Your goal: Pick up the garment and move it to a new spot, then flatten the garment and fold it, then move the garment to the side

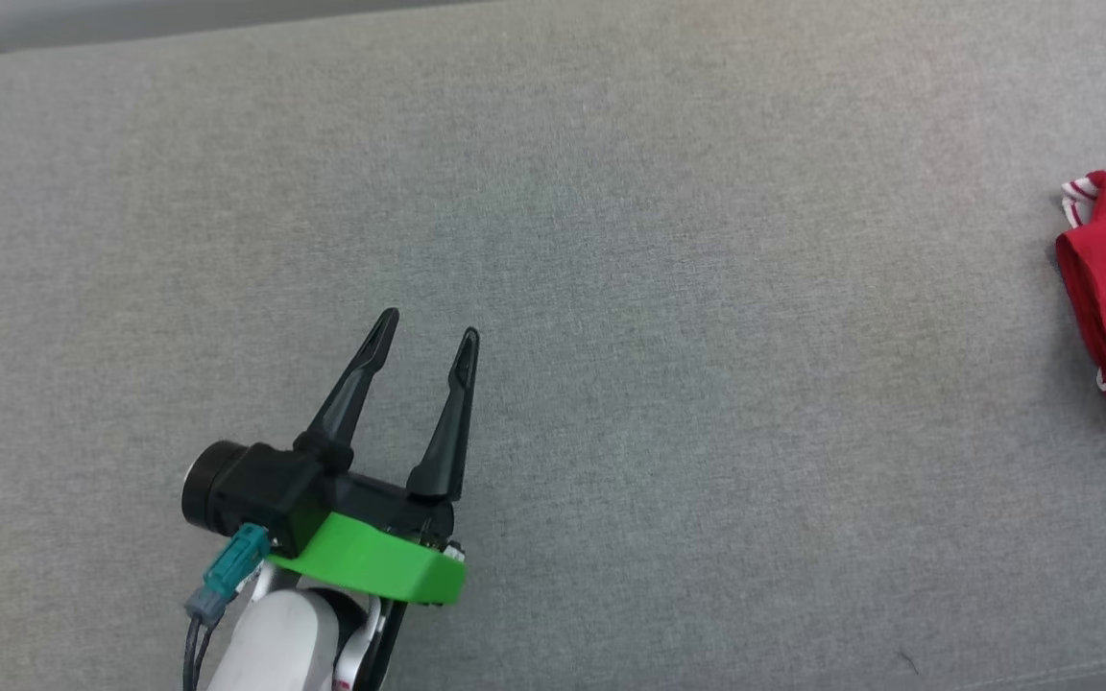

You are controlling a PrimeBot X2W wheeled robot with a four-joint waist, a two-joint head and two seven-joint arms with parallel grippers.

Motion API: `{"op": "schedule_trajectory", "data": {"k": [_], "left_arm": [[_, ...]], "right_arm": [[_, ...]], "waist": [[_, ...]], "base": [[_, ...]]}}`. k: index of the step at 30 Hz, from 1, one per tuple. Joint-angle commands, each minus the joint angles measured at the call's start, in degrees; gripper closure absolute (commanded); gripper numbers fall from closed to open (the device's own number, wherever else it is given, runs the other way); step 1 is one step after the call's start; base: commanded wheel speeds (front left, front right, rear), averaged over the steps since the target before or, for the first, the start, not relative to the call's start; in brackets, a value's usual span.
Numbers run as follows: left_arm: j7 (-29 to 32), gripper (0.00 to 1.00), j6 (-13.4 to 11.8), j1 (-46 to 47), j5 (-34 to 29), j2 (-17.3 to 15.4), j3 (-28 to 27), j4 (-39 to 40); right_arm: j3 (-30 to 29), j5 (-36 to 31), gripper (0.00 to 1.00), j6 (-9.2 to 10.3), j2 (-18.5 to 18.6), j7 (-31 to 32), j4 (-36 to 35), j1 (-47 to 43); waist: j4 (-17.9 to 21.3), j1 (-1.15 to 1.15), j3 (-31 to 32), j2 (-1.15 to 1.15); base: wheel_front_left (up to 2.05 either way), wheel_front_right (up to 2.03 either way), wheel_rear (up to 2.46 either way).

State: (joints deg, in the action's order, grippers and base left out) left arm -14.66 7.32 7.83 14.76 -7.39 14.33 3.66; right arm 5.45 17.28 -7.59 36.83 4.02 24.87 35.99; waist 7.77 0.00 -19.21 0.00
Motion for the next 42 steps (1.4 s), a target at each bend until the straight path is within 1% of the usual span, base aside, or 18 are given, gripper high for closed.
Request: {"op": "schedule_trajectory", "data": {"k": [1,4,7,11,14,17,20,27,33,42], "left_arm": [[-0.34,0.0,0.17,-0.99,-0.13,0.29,-0.88,-0.47],[-0.34,0.0,0.17,-2.66,-0.13,0.61,-2.41,-1.29],[-0.34,0.0,0.17,-4.14,-0.16,0.92,-3.71,-1.76],[-0.34,0.0,0.17,-6.03,-0.33,1.18,-4.65,-2.48],[-0.34,0.0,0.17,-7.14,-0.42,1.48,-5.19,-2.68],[-0.34,0.0,0.17,-8.37,-0.41,1.92,-5.65,-3.02],[-0.34,0.0,0.17,-9.57,-0.75,2.22,-6.63,-3.69],[-0.34,0.0,0.17,-11.97,-1.51,3.35,-9.0,-4.87],[-0.34,0.0,0.17,-12.67,-1.83,3.85,-9.28,-6.17],[-0.34,0.0,0.17,-12.5,-2.02,4.11,-9.99,-6.96]], "right_arm": [[-0.59,0.96,0.0,0.1,-2.06,-1.36,-2.2,-2.12],[-2.54,1.86,0.0,0.1,-6.76,-4.45,-8.09,-7.16],[-4.71,1.21,0.0,0.1,-11.87,-7.65,-13.4,-12.7],[-6.53,0.36,0.0,0.1,-18.27,-11.99,-18.83,-19.87],[-7.93,0.31,0.0,0.1,-23.03,-14.55,-20.82,-24.42],[-8.38,-0.1,0.0,0.1,-26.42,-16.07,-21.82,-28.51],[-7.99,-0.75,0.0,0.1,-28.04,-17.14,-22.18,-31.56],[-6.93,-2.76,0.0,0.1,-29.54,-18.61,-22.34,-37.23],[-7.29,-3.46,0.0,0.1,-30.99,-18.93,-22.3,-38.32],[-6.71,-4.09,0.0,0.1,-31.34,-19.0,-22.16,-37.86]], "waist": [[-2.73,0.0,7.63,0.0],[-3.75,0.0,10.18,0.0],[-4.76,0.0,12.26,0.0],[-5.82,0.0,14.1,0.0],[-6.36,0.0,14.98,0.0],[-6.89,0.0,15.93,0.0],[-7.25,0.0,16.63,0.0],[-8.33,0.0,17.65,0.0],[-8.58,0.0,17.64,0.0],[-8.27,0.0,17.59,0.0]], "base": [[0.0,0.0,0.0],[0.0,0.0,0.0],[0.0,0.0,0.0],[0.0,0.0,0.0],[0.0,0.0,0.0],[0.0,0.0,0.0],[0.0,0.0,0.0],[0.0,0.0,0.0],[0.0,0.0,0.0],[0.0,0.0,0.0]]}}
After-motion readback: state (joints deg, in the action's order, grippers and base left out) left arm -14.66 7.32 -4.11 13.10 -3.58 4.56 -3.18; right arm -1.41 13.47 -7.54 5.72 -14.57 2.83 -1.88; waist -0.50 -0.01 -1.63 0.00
